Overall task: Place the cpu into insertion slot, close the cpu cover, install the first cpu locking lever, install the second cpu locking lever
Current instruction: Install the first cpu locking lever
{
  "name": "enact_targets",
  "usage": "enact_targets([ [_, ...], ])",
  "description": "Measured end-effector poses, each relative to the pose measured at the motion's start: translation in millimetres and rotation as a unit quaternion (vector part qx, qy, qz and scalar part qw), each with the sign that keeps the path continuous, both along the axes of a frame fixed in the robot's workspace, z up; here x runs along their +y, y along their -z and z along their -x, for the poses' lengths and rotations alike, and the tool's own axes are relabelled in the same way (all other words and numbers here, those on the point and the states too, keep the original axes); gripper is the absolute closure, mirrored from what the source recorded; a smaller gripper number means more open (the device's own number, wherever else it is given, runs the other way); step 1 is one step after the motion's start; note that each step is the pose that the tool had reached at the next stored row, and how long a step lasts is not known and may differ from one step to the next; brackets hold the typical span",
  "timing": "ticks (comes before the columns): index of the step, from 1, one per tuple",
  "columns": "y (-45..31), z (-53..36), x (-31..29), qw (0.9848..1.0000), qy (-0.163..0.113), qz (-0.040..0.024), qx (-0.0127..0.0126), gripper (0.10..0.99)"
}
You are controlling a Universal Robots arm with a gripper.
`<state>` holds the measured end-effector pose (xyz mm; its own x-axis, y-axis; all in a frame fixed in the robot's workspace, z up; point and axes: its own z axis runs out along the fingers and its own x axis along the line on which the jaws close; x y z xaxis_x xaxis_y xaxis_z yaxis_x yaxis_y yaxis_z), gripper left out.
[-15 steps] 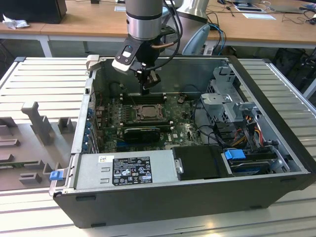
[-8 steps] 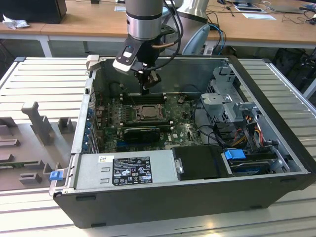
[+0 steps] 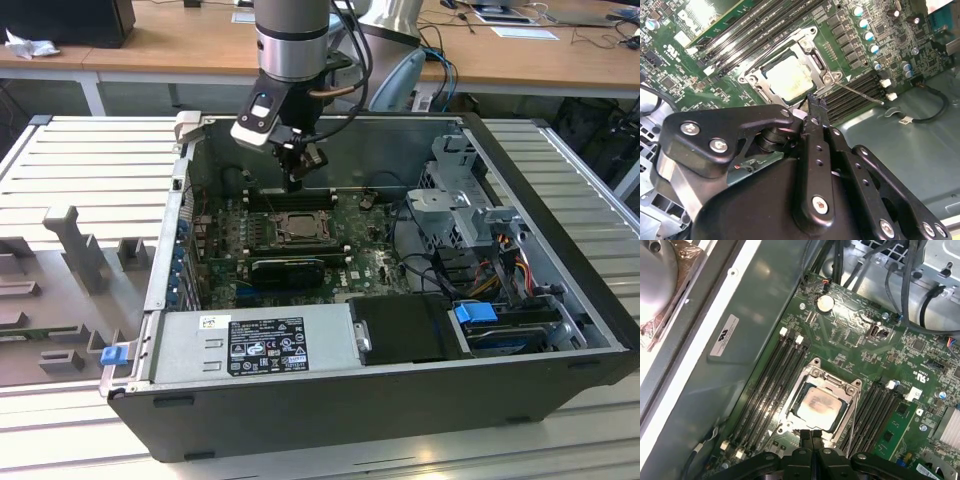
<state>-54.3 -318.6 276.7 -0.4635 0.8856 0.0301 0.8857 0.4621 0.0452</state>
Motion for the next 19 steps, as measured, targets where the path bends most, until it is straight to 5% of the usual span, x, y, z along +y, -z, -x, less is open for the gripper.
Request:
enact_targets([
  [11, 0.0, 0.0, 0.0, 0.9997, -0.024, 0.0, 0.0, 0.98],
  [19, 0.0, 0.0, 0.0, 0.9977, -0.067, 0.0, 0.0, 0.98],
])
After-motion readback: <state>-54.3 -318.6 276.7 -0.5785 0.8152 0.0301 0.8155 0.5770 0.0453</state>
